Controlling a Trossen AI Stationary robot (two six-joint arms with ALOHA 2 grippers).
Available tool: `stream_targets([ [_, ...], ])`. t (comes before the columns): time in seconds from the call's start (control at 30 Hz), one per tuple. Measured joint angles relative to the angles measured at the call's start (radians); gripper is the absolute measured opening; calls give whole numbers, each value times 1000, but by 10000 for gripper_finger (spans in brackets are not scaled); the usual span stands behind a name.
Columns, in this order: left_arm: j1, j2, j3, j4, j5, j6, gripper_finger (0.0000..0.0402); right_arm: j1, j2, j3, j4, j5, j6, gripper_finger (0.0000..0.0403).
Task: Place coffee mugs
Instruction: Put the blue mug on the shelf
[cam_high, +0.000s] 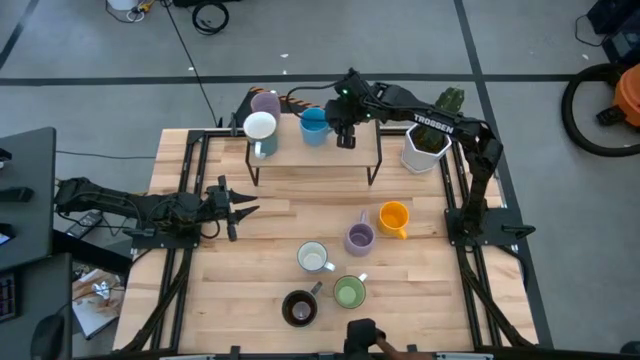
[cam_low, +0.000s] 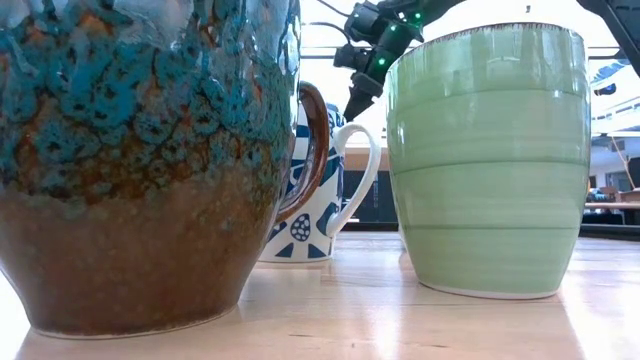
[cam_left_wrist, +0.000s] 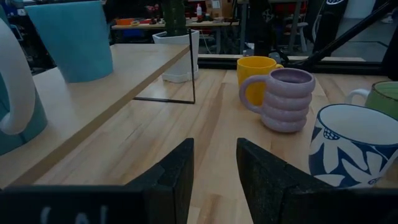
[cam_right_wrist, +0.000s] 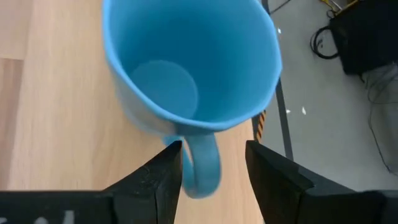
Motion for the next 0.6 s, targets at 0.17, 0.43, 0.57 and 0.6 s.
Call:
stream_targets([
  [0.17,0,0,0,0,0,13,128,3,0,0,-5,-2,45,181],
  [0.43,0,0,0,0,0,15,128,-1,0,0,3,51,66,211],
  [0.57,0,0,0,0,0,15,128,-16,0,0,3,57,69,244],
  [0.6,0,0,0,0,0,15,128,-20,0,0,3,57,69,253],
])
